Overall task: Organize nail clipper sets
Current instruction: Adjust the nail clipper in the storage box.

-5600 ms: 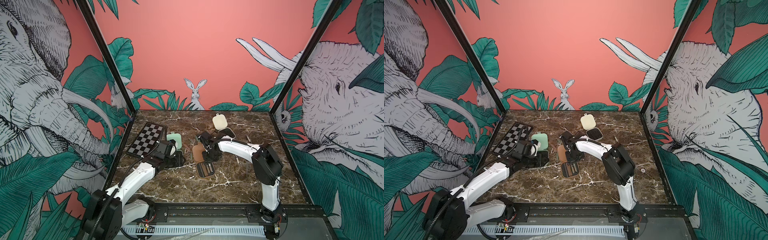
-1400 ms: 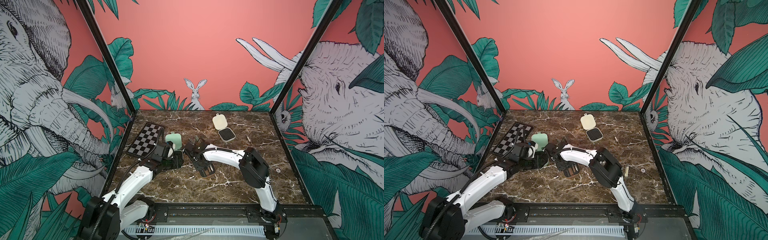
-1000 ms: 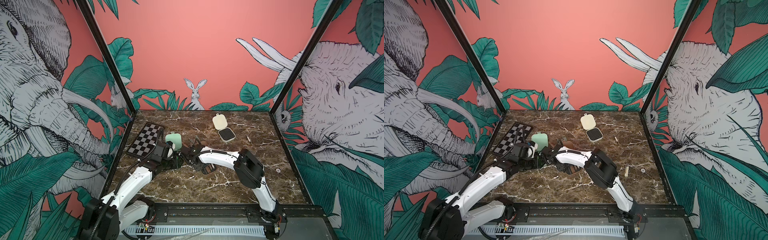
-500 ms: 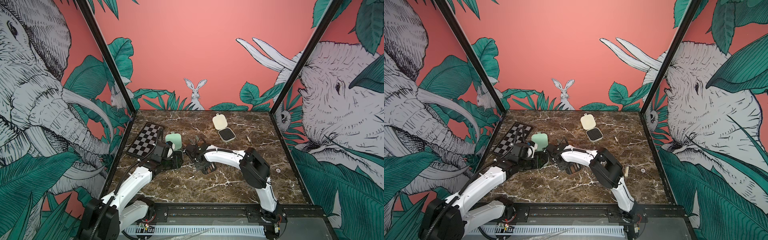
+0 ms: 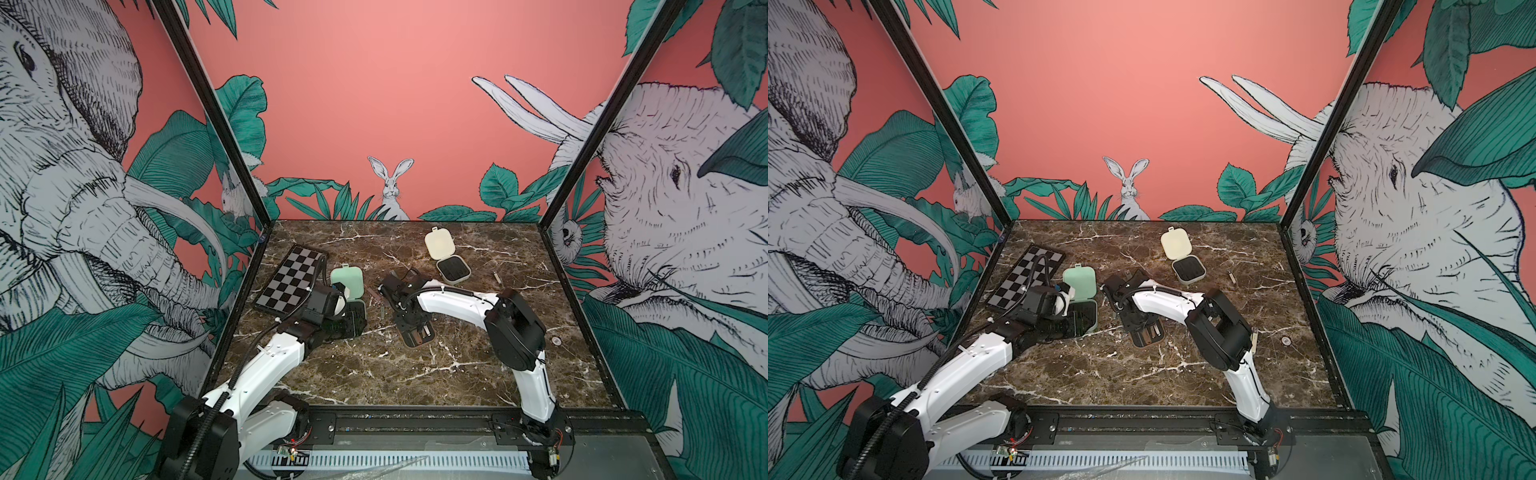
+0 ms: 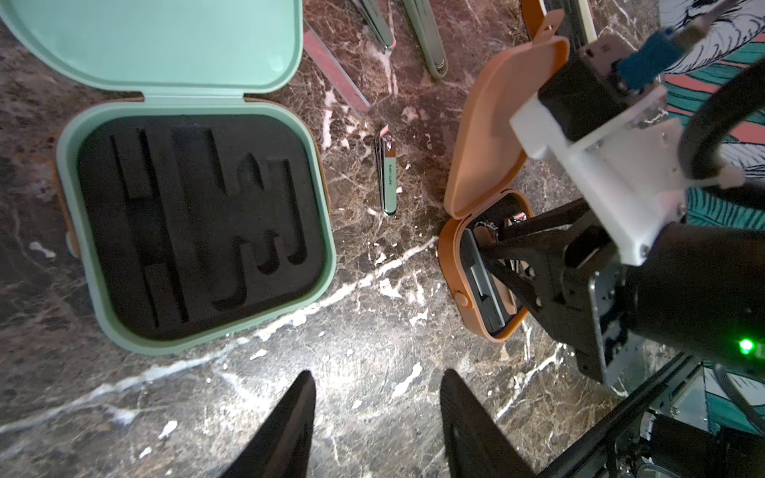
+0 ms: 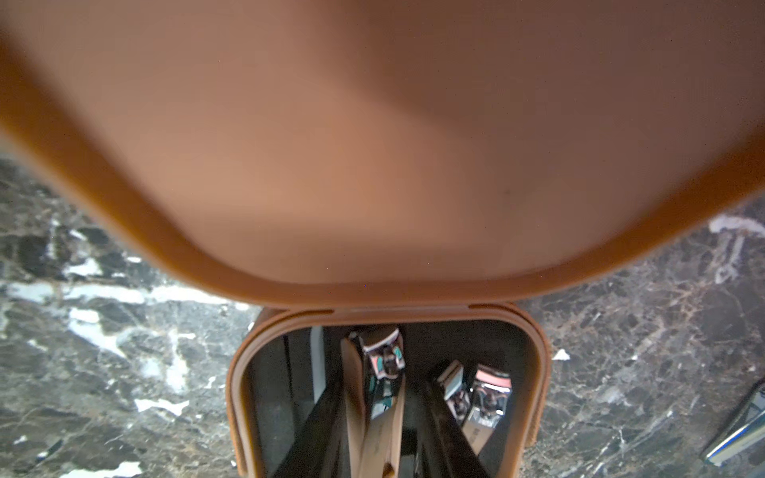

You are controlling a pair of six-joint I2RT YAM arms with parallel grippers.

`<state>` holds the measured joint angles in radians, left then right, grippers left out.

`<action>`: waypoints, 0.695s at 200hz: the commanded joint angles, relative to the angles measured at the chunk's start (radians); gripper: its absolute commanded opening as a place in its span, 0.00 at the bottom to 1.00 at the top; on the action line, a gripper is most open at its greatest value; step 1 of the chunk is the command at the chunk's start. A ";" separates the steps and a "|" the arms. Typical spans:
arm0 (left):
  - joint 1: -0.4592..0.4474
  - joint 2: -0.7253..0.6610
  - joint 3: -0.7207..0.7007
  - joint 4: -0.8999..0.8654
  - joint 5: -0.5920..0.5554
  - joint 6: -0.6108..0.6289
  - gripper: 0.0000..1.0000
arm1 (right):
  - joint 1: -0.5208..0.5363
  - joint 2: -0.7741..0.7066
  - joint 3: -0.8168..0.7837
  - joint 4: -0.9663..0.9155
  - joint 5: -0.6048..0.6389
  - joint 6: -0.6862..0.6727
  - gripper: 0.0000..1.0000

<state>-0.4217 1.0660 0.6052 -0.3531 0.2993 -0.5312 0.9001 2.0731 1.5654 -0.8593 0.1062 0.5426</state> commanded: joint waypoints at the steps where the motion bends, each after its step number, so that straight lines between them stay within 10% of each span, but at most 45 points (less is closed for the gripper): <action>1: 0.005 0.004 0.017 -0.017 0.005 -0.014 0.52 | -0.020 -0.057 -0.029 -0.001 -0.066 -0.019 0.34; 139: 0.003 0.020 0.042 -0.032 -0.011 -0.039 0.51 | -0.114 -0.042 -0.039 0.071 -0.308 -0.144 0.32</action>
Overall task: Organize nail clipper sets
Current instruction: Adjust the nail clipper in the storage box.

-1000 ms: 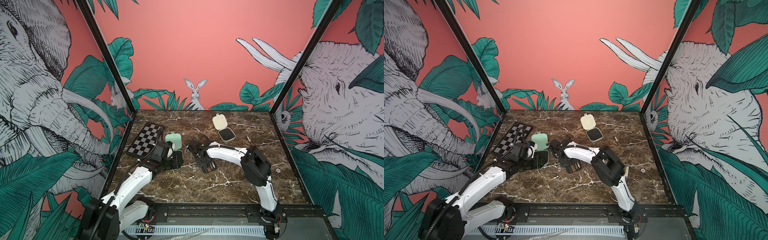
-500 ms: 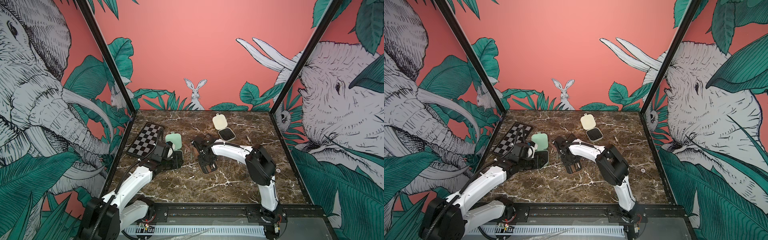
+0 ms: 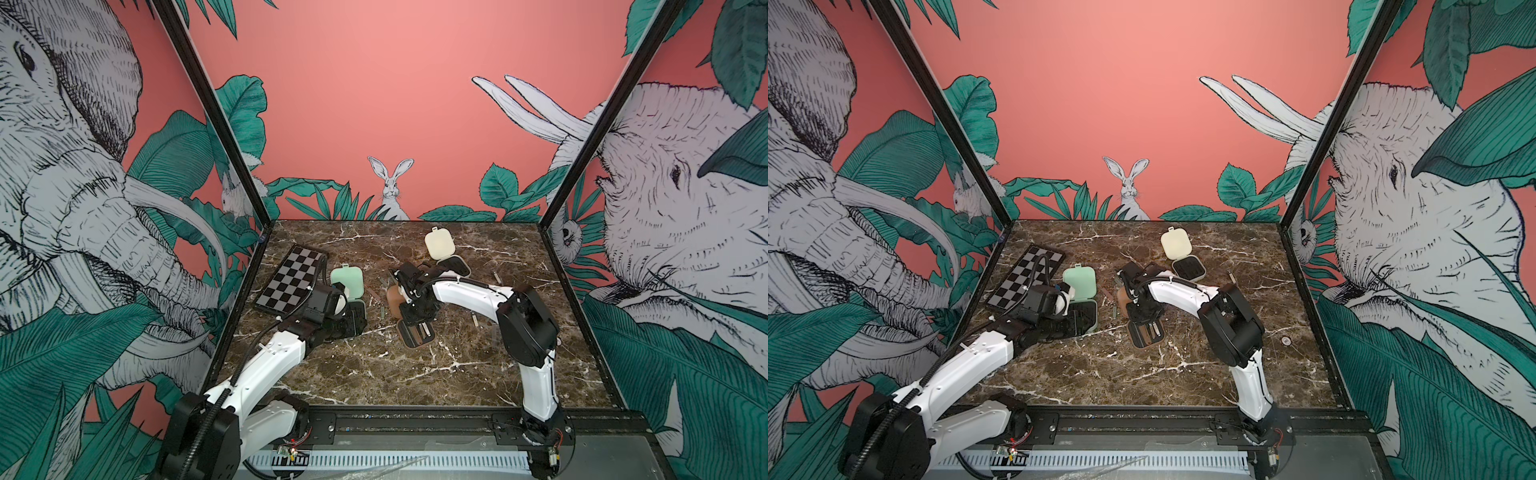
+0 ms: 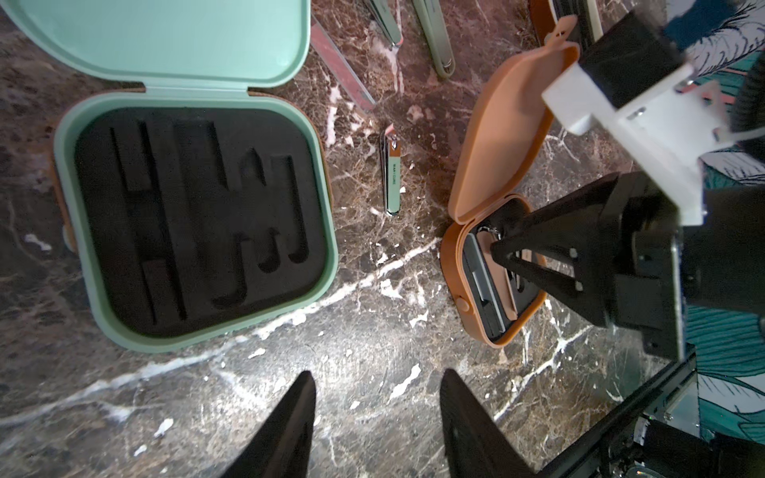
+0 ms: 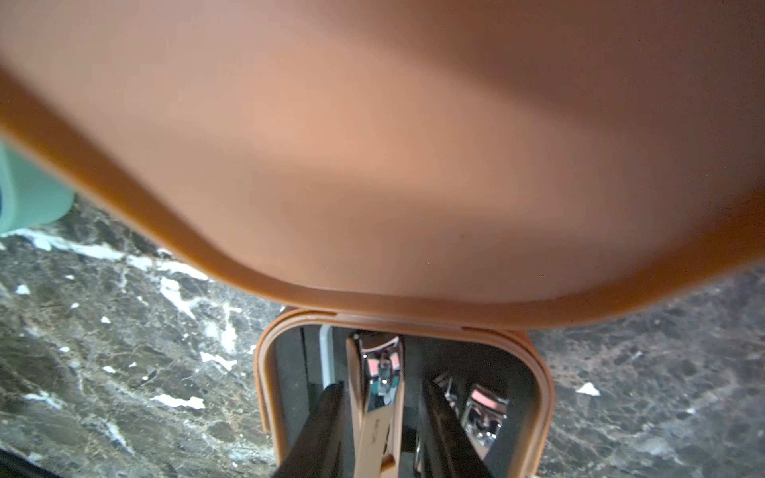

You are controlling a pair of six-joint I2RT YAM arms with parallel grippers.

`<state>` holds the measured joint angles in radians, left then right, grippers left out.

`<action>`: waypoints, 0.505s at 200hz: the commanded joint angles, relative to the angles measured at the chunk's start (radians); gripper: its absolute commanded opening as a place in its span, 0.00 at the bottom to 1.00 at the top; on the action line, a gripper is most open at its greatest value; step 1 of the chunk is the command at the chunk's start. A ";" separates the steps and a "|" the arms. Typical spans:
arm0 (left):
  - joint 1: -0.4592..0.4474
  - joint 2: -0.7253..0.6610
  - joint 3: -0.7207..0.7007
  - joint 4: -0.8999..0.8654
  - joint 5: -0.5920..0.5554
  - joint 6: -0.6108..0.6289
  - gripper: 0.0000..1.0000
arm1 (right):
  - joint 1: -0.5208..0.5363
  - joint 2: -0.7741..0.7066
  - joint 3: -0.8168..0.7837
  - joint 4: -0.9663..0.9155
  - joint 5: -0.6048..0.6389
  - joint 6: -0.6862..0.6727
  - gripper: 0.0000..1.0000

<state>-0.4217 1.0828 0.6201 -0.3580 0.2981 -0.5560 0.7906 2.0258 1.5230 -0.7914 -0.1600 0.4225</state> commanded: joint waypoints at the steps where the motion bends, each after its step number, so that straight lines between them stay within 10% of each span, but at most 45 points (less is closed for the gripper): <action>1: 0.004 0.003 0.027 -0.027 -0.010 -0.015 0.51 | -0.005 0.006 0.003 0.003 -0.041 -0.024 0.32; 101: 0.003 0.001 0.027 -0.022 -0.016 -0.025 0.51 | -0.030 0.030 0.018 -0.022 -0.013 -0.041 0.32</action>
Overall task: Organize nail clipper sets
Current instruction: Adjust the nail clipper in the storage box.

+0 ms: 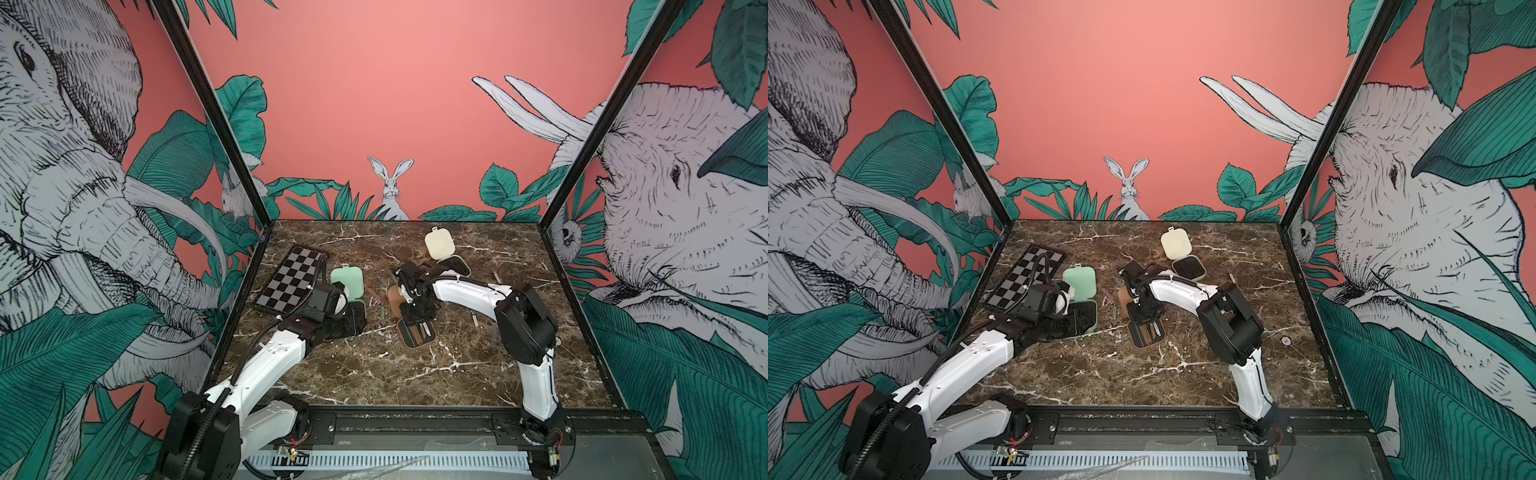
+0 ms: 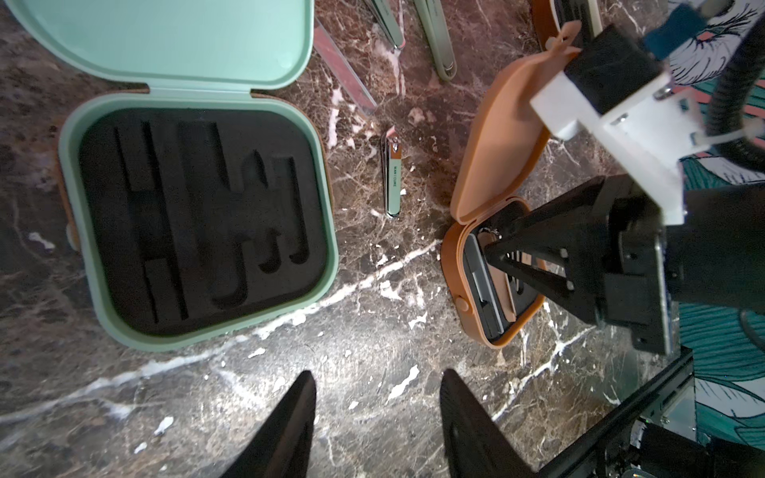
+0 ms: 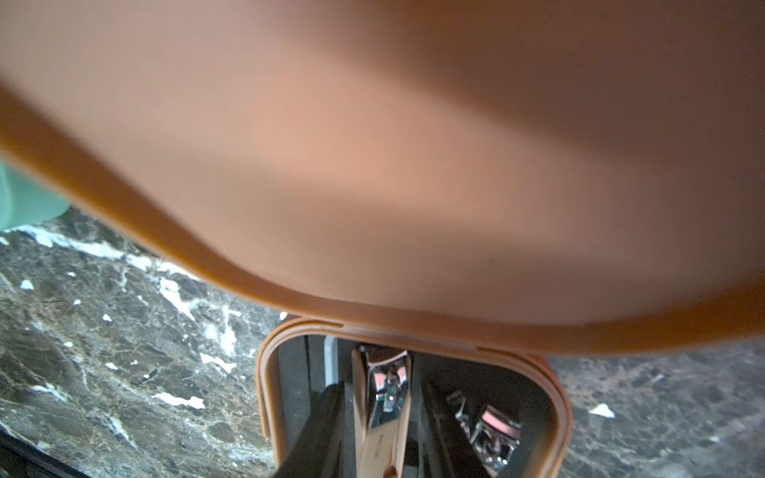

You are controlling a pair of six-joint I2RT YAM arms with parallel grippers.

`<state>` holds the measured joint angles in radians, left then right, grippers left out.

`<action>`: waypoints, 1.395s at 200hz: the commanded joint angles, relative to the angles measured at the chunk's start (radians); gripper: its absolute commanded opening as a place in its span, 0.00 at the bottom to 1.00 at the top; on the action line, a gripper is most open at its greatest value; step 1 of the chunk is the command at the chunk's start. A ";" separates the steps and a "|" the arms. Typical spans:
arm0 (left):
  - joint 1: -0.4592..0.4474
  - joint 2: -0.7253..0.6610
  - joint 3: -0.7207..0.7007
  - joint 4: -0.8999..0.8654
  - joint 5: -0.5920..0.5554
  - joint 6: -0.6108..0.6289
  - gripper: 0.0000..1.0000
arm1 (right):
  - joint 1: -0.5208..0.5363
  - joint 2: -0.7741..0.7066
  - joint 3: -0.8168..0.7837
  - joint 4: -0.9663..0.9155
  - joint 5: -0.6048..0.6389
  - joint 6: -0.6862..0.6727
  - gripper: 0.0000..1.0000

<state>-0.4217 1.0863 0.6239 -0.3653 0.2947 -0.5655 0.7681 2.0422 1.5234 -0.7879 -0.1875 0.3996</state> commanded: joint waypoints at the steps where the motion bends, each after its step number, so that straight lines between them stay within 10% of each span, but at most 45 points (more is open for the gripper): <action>1: 0.003 -0.002 0.024 -0.015 -0.012 -0.016 0.51 | -0.007 0.015 0.018 -0.027 0.014 -0.019 0.32; 279: 0.003 -0.002 0.022 -0.016 -0.011 -0.012 0.51 | 0.005 -0.010 0.000 -0.029 0.099 0.033 0.09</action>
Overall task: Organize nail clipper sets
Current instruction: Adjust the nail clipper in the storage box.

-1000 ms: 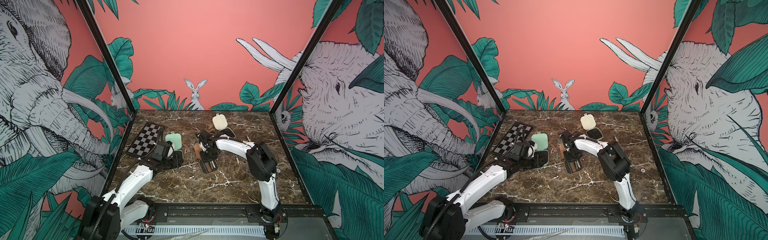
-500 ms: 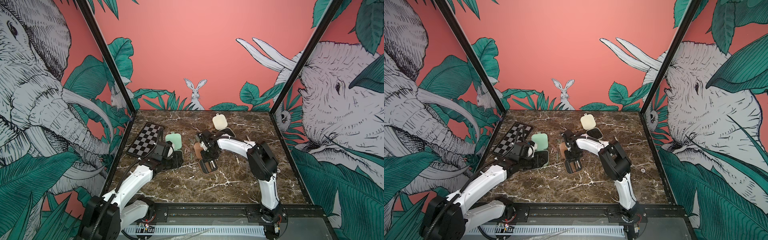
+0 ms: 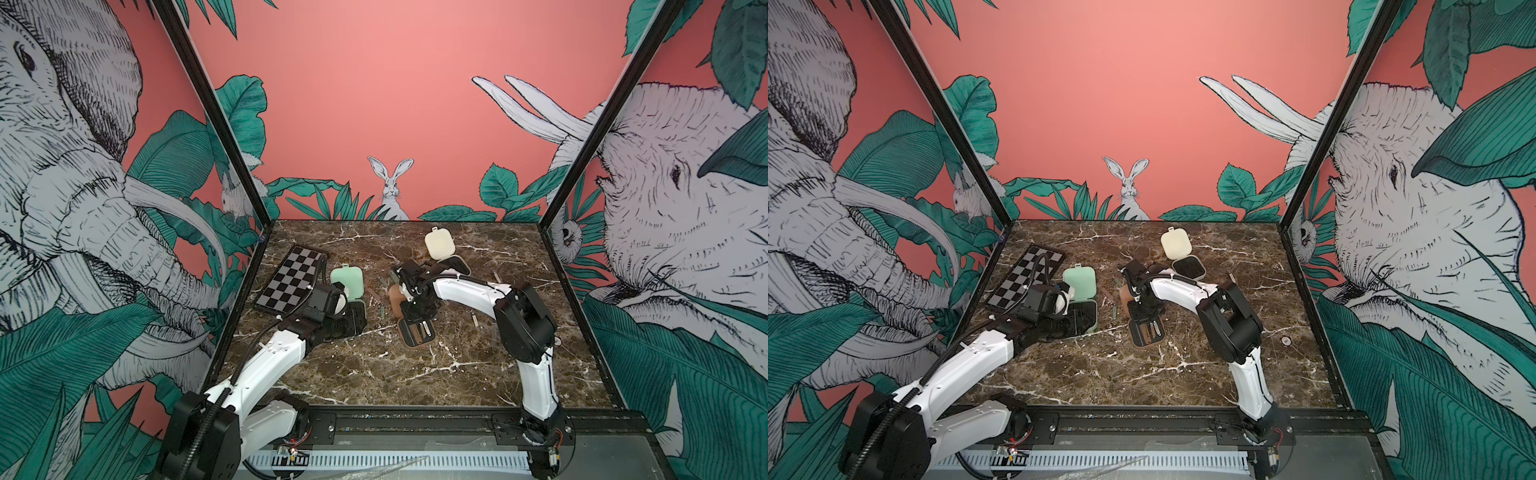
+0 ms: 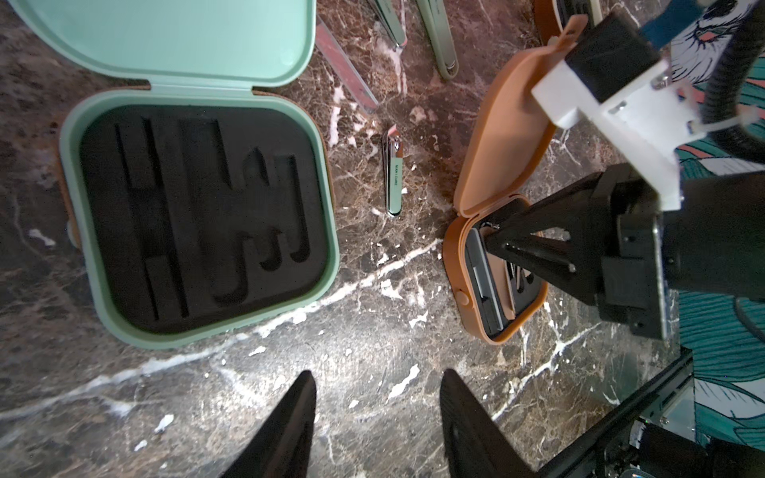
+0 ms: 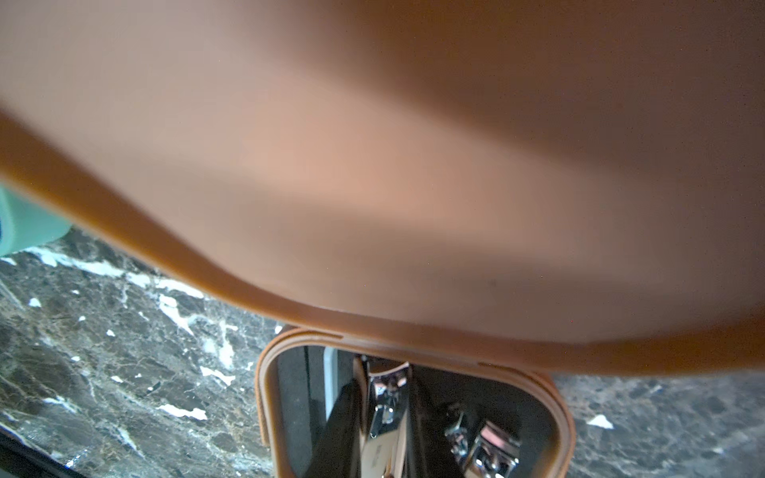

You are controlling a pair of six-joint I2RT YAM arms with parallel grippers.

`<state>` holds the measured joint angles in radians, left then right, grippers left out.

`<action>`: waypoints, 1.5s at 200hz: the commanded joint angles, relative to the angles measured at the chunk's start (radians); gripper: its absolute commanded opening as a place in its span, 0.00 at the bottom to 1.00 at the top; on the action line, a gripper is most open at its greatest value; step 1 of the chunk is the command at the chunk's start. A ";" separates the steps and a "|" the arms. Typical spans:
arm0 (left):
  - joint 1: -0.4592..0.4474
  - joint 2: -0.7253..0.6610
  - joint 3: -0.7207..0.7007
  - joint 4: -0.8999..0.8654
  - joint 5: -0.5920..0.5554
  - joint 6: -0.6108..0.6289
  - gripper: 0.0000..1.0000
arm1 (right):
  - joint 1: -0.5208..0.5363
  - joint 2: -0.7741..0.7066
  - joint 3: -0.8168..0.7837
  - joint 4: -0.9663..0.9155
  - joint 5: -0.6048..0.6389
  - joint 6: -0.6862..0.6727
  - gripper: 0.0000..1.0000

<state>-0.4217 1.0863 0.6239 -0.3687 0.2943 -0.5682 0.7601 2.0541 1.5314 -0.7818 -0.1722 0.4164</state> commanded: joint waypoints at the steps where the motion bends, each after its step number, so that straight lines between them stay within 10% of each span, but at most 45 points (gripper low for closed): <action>1: 0.003 -0.001 0.022 -0.013 -0.011 -0.009 0.51 | 0.013 -0.021 -0.008 -0.036 0.087 0.016 0.09; 208: 0.003 -0.003 0.011 -0.001 -0.006 -0.010 0.51 | 0.105 0.074 -0.072 -0.037 0.382 0.081 0.09; 300: 0.003 -0.013 0.020 -0.018 -0.011 -0.009 0.51 | 0.103 0.147 -0.178 0.109 0.190 0.149 0.10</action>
<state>-0.4217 1.0882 0.6239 -0.3687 0.2947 -0.5682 0.8696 2.0453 1.4521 -0.7223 0.1413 0.5354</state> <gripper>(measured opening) 0.513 0.127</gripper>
